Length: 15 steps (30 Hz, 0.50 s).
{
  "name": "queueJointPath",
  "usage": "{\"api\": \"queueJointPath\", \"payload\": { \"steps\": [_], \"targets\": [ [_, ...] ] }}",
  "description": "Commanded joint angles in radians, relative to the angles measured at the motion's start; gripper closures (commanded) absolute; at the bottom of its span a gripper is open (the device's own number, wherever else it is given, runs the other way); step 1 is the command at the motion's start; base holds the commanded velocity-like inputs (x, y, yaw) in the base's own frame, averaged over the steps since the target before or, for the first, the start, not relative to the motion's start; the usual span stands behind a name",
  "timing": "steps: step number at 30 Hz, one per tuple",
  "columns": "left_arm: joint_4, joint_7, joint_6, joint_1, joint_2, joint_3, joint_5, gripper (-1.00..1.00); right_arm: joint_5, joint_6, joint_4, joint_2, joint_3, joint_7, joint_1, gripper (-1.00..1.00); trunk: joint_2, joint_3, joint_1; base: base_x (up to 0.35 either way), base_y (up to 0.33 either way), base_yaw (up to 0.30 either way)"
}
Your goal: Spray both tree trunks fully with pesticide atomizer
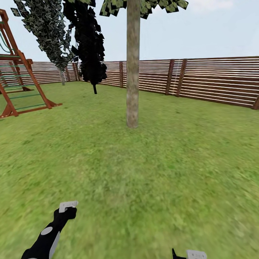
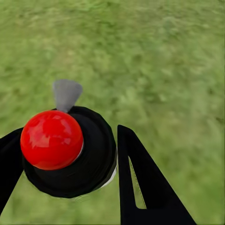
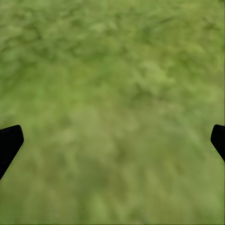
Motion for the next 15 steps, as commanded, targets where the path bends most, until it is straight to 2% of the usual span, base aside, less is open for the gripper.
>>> {"api": "queueJointPath", "payload": {
  "steps": [1, 15],
  "targets": [
    [0.0, 0.0, 0.0, 0.0, 0.001, 0.0, 0.0, 1.0, 0.0, 0.0, 0.0, 0.0, 0.0, 0.0, 0.0, -1.0, 0.0, 0.0, 0.0, 0.338, 0.0, 0.0],
    [-0.001, 0.0, 0.0, 0.0, 0.001, 0.0, 0.001, 1.0, 0.0, 0.0, 0.0, 0.0, 0.001, 0.0, 0.0, -1.0, 0.0, 0.0, 0.0, 0.338, 0.0, 0.0]
  ]
}}
